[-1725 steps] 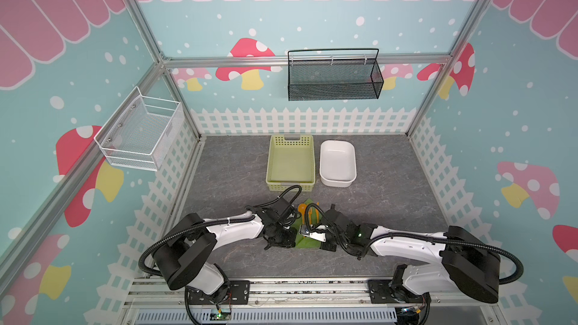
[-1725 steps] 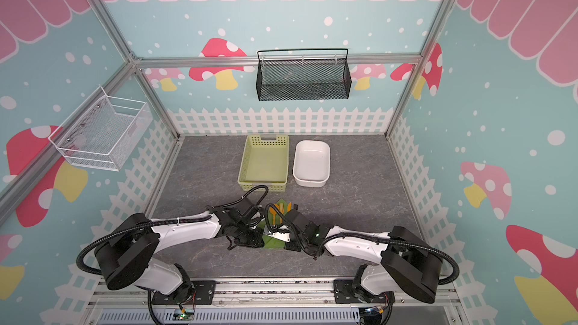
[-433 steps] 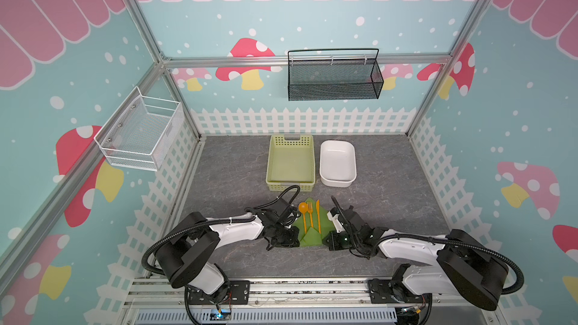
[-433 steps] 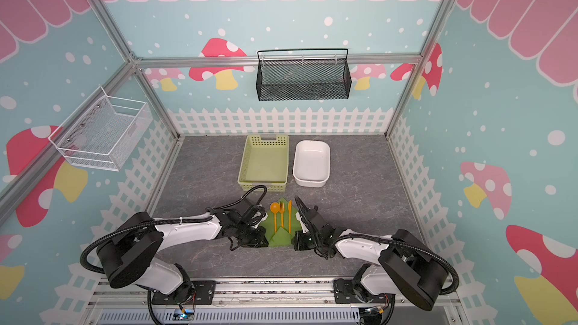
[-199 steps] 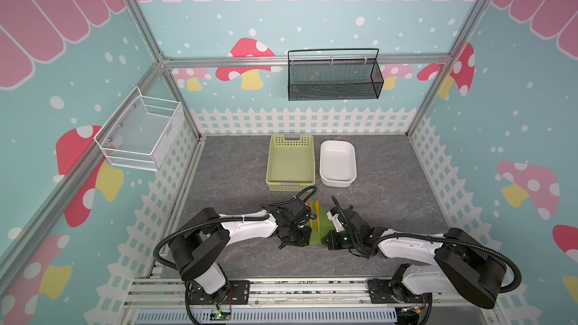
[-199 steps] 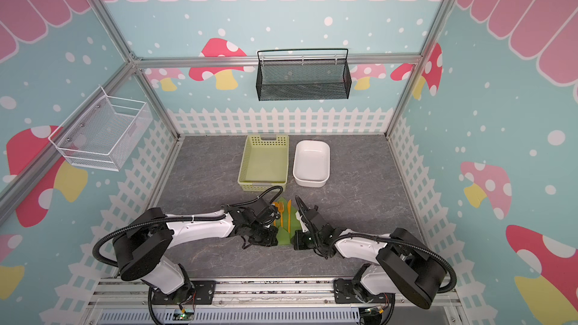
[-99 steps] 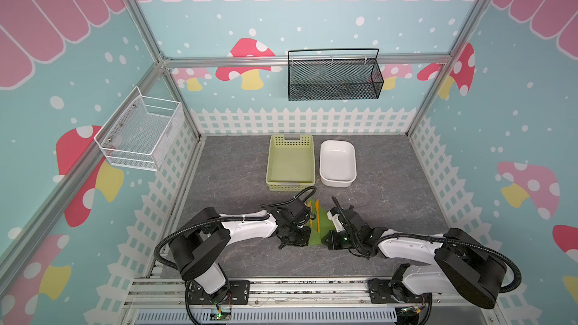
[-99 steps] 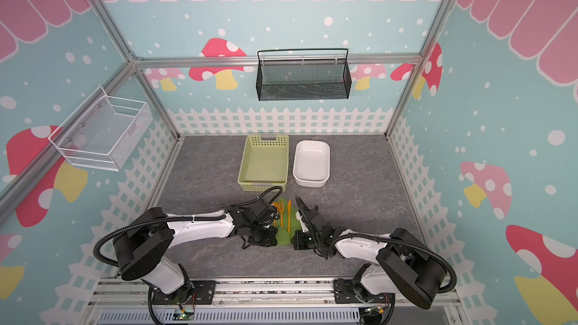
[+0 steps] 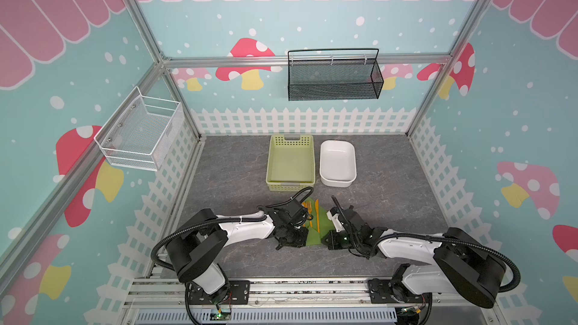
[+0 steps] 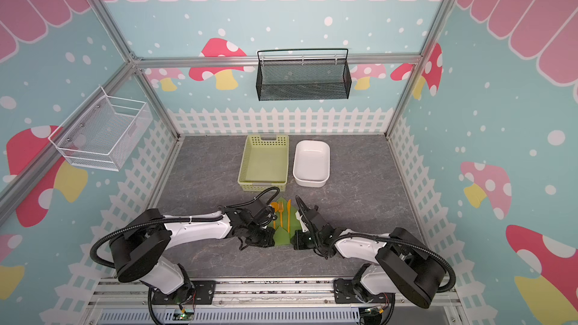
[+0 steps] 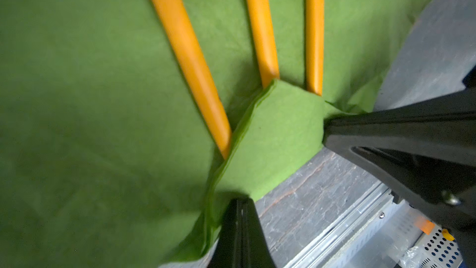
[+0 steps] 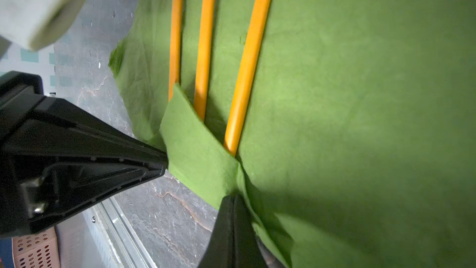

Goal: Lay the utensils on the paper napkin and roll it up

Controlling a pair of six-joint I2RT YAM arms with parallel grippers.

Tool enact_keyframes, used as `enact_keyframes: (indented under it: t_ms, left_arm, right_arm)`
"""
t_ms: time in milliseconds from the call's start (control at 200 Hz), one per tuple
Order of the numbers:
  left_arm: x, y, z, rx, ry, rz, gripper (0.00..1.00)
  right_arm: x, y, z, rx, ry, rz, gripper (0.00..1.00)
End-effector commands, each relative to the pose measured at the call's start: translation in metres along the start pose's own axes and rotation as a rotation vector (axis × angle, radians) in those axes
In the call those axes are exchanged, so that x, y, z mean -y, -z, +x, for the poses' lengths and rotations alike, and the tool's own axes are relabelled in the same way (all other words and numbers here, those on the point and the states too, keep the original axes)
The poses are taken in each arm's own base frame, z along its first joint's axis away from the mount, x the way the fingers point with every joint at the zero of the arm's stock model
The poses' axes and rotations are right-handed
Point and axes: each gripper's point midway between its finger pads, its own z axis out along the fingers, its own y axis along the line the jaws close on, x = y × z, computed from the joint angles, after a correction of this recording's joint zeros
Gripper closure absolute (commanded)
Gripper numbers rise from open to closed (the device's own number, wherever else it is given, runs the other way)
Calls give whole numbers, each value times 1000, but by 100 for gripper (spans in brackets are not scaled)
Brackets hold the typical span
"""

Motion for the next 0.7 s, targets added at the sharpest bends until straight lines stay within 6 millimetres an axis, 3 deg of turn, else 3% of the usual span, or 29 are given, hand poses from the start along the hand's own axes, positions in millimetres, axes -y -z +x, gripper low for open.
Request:
enact_keyframes:
  t_ms: [0, 335, 695]
  left_arm:
    - [-10, 0, 2, 6, 9, -30, 99]
    - [-17, -10, 5, -28, 32, -50, 98]
    - [-57, -5, 19, -42, 104, -118, 98]
  right_arm:
    - [41, -3, 32, -94, -64, 145, 100]
    - [42, -3, 33, -95, -66, 146, 100]
    - [51, -4, 41, -115, -103, 169, 100]
